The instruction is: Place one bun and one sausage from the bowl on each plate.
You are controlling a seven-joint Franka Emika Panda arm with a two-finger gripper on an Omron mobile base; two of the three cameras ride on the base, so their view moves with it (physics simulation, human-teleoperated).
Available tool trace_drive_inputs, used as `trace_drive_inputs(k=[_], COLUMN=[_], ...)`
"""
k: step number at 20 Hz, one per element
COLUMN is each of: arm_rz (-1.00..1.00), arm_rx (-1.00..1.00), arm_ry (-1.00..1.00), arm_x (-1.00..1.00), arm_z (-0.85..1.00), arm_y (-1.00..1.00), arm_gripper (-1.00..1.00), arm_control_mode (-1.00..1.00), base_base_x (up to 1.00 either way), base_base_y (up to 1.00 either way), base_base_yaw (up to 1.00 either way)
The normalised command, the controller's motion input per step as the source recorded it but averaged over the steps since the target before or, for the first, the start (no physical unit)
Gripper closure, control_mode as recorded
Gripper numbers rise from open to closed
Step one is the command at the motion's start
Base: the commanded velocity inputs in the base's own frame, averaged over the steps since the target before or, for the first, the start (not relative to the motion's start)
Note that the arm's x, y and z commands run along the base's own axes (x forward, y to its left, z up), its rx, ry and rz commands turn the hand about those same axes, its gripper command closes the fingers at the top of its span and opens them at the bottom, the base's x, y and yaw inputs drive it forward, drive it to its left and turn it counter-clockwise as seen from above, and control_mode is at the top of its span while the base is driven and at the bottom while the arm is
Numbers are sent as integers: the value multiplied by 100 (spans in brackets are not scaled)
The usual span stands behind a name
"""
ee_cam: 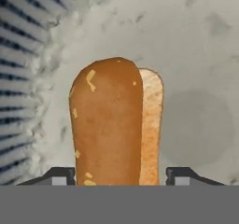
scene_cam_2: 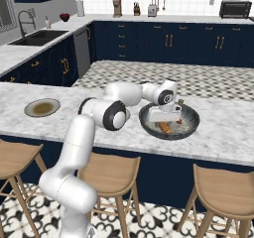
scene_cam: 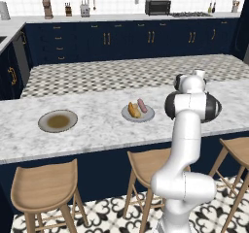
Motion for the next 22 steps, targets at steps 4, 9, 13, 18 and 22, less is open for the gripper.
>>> trace_drive_inputs(k=[4,9,13,18,22], arm_rz=[0,0,0,-2,-12], arm_rx=[0,-4,-7,-1,0], arm_ry=[-7,-1,3,0,0], arm_x=[0,0,-3,-77,-100], arm_z=[0,38,81,94,54], arm_y=[0,15,39,70,91], arm_gripper=[100,100,100,100,100], arm_control_mode=[-100,-100,-100,-100,-100], base_base_x=[0,0,0,0,0], base_base_y=[0,0,0,0,0], base_base_yaw=[0,0,0,0,0])
